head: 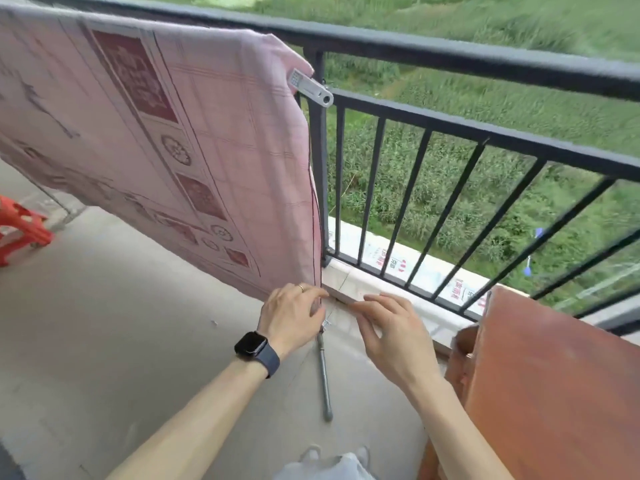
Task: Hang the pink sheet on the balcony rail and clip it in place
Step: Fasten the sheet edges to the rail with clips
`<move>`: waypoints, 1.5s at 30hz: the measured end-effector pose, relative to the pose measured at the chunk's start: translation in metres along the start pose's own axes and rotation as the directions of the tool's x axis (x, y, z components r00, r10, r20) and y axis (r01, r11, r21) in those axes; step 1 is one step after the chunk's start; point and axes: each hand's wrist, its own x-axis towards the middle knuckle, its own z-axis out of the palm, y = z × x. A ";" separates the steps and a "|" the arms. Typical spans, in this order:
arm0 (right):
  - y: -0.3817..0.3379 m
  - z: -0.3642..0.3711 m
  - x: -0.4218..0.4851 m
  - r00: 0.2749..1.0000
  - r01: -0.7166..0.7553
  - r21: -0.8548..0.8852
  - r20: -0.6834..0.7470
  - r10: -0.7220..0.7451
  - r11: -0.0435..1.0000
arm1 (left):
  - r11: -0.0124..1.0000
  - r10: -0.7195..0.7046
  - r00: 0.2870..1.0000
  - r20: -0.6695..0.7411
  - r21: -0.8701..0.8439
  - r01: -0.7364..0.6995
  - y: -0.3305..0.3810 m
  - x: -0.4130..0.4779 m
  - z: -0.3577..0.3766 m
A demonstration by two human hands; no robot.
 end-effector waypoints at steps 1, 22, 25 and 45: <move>0.000 -0.005 -0.007 0.999 -0.022 -0.010 -0.027 0.022 1.000 | 0.999 0.036 0.999 0.016 -0.010 -0.036 0.007 0.002 0.002; 0.048 -0.028 -0.401 0.137 -0.970 0.139 -0.370 0.919 0.200 | 0.316 0.800 0.116 0.589 -0.248 -0.916 0.298 -0.159 0.169; 0.053 -0.013 -0.449 -0.025 -0.977 0.210 -0.272 0.962 0.034 | 0.300 0.718 0.007 0.696 -0.301 -0.905 0.324 -0.206 0.199; 0.144 0.010 -0.534 -0.450 -0.788 0.514 -0.102 0.887 -0.340 | 0.757 0.503 0.077 0.861 -0.396 -0.520 0.365 -0.304 0.312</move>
